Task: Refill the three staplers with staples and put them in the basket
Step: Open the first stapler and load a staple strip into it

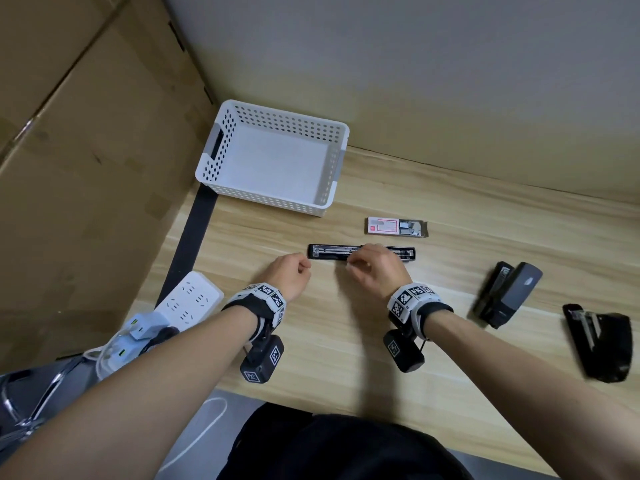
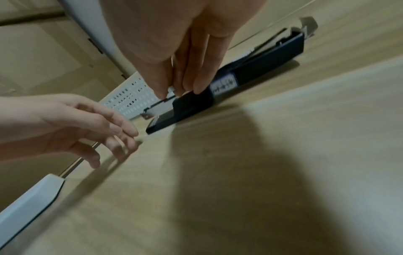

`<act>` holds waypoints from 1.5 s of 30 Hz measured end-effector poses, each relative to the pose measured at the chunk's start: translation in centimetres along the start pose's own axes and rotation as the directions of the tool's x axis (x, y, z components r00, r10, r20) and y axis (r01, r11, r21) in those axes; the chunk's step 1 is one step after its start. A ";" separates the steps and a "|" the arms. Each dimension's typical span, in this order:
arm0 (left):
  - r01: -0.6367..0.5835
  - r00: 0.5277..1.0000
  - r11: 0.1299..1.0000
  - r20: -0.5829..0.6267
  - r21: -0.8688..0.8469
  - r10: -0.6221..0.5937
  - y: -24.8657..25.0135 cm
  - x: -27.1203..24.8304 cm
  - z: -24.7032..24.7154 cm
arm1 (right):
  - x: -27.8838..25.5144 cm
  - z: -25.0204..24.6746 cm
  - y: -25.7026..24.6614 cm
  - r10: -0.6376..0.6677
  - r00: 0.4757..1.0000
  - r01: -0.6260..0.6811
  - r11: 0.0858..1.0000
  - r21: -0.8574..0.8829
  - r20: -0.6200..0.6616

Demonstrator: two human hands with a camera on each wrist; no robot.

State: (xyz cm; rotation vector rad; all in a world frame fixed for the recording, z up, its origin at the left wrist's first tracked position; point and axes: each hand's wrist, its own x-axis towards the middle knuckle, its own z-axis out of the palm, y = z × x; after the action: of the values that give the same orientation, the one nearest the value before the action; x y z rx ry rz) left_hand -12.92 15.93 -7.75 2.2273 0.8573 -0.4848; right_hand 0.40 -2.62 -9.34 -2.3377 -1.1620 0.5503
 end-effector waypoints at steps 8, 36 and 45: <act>0.048 0.994 0.998 -0.100 0.041 -0.044 2.4 2.5 -1.1 | 3.0 -1.2 0.3 -0.059 0.995 0.046 0.987 -0.155 -0.078; 0.086 0.992 0.968 -0.069 -0.236 -0.105 2.1 3.9 -0.2 | 3.2 -0.3 0.1 -0.117 0.973 0.073 0.974 -0.217 -0.201; 0.103 0.992 0.961 -0.049 -0.256 -0.119 1.7 4.2 0.0 | 3.4 -0.1 0.1 -0.140 0.982 0.098 0.949 -0.298 -0.123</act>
State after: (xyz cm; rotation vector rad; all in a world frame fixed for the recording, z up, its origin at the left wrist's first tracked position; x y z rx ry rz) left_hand -8.73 16.86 -9.30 1.9773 1.0224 -0.3353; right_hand 2.43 0.06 -9.84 -2.4788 -1.3838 0.1720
